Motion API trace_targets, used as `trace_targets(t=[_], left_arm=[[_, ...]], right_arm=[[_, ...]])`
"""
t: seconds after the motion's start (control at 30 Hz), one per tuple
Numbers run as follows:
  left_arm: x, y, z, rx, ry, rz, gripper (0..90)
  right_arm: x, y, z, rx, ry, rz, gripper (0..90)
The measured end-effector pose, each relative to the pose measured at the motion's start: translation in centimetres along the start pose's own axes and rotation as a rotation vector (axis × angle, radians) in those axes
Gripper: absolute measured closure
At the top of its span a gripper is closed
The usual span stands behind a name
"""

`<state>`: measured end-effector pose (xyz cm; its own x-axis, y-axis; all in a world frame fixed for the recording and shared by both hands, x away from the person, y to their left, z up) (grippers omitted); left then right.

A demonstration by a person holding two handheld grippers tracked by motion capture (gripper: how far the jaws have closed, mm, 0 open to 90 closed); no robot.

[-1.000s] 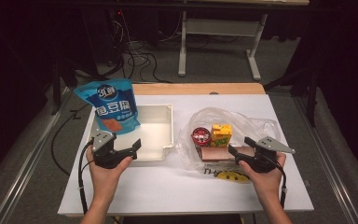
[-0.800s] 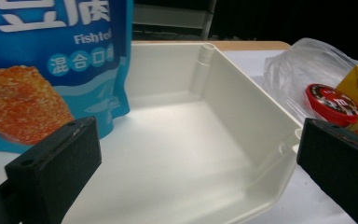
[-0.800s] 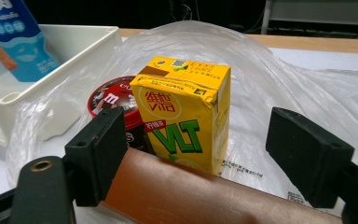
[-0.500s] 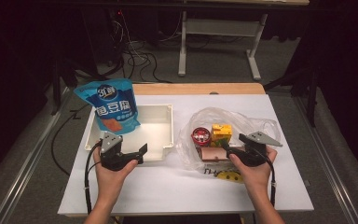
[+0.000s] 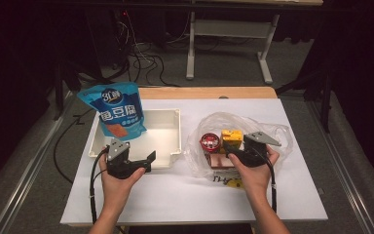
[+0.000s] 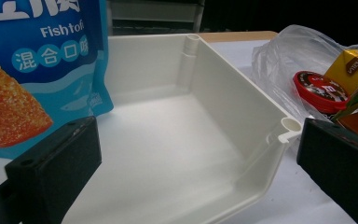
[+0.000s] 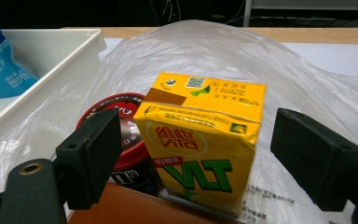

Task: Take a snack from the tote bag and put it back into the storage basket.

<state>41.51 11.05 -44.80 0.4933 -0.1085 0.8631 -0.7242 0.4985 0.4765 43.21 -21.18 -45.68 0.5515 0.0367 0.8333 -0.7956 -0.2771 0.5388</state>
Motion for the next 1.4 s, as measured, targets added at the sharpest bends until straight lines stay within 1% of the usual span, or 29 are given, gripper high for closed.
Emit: trace_targets(t=[0.07,0.13,0.23,0.3,0.37,0.43,0.5,0.57,0.6,0.7,0.73,0.8,0.87,0.9,0.93,0.97,1.0,1.03,1.13,1.2,1.27,1.33,1.4], left_arm=[[0.0,0.0,0.0,0.001,0.000,0.000,0.2],[0.0,0.1,0.0,0.003,0.000,0.004,0.2],[0.1,0.1,-0.1,0.005,0.002,0.003,0.2],[0.0,0.0,-0.1,0.005,0.000,0.000,0.2],[0.0,0.0,0.0,0.004,-0.001,-0.002,0.2],[-0.1,0.0,0.0,0.003,-0.001,-0.004,0.2],[-0.1,-0.1,0.1,0.002,-0.003,-0.005,0.2],[-0.1,-0.1,0.1,0.002,-0.003,-0.006,0.2],[-0.1,-0.1,0.1,0.002,-0.002,-0.006,0.2],[-0.1,-0.1,0.2,-0.003,-0.004,-0.004,0.2],[-0.1,-0.1,0.3,-0.012,-0.006,0.002,0.2],[0.0,0.0,0.5,-0.015,-0.019,0.012,0.2],[0.1,0.1,0.6,-0.024,-0.022,0.017,0.2],[0.1,0.0,0.7,-0.023,-0.024,0.016,0.2],[0.1,0.0,0.7,-0.025,-0.025,0.016,0.2],[0.1,0.0,0.8,-0.027,-0.026,0.015,0.2],[0.1,0.0,0.8,-0.027,-0.027,0.014,0.2],[0.1,0.0,0.8,-0.028,-0.028,0.014,0.2],[0.1,0.0,0.7,-0.027,-0.023,0.012,0.2],[0.0,0.0,0.7,-0.029,-0.024,0.008,0.2],[0.0,0.0,0.8,-0.031,-0.025,0.005,0.2],[0.0,0.0,0.9,-0.031,-0.027,0.005,0.2],[0.0,-0.1,0.9,-0.032,-0.027,0.003,0.2]], right_arm=[[0.1,-0.3,-0.2,-0.013,-0.002,-0.001,16.4],[0.1,-0.6,-0.2,-0.041,-0.011,-0.003,16.3],[0.2,-1.0,-0.3,-0.060,-0.022,-0.006,16.3],[0.2,-1.3,-0.4,-0.066,-0.020,-0.007,16.4],[0.3,-1.5,-0.5,-0.080,-0.015,-0.005,16.8],[0.3,-1.7,-0.6,-0.101,-0.026,-0.004,17.2],[0.3,-1.9,-0.6,-0.115,-0.031,0.000,18.2],[0.2,-2.2,-0.4,-0.144,-0.034,-0.007,19.3],[0.1,-2.4,-0.4,-0.144,-0.035,-0.011,19.4],[-0.1,-2.8,-0.2,-0.164,-0.043,-0.022,22.0],[-0.2,-2.8,-0.2,-0.159,-0.054,-0.015,22.1],[-0.2,-2.8,-0.1,-0.159,-0.055,0.003,22.5],[-0.2,-2.8,-0.1,-0.166,-0.049,0.014,24.4],[-0.2,-2.7,0.0,-0.178,-0.044,0.023,27.1],[-0.1,-2.6,0.0,-0.189,-0.037,0.033,28.3],[-0.1,-2.5,0.1,-0.195,-0.041,0.032,28.3],[-0.1,-2.5,0.2,-0.188,-0.052,0.040,28.3],[-0.2,-2.5,0.2,-0.184,-0.042,0.045,28.3],[-0.2,-2.6,0.0,-0.191,-0.011,0.036,28.0],[-0.2,-2.6,0.1,-0.197,-0.006,0.024,26.6],[-0.2,-2.7,0.2,-0.204,-0.014,0.017,24.8],[-0.4,-3.1,0.2,-0.192,-0.023,-0.008,25.1],[-0.6,-3.3,0.2,-0.181,-0.023,-0.011,25.1]])
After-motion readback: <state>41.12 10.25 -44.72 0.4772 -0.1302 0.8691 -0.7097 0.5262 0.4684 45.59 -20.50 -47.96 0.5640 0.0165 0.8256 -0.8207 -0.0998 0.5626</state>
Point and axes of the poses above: each handheld gripper's, and its own axes: y roughly backward along the jaws, x roughly out of its top, z roughly to its right, the point moved 8 cm from there along -y, roughly forward along the jaws, and after that the axes turned 4 degrees about -z, right-handed, at the moved point
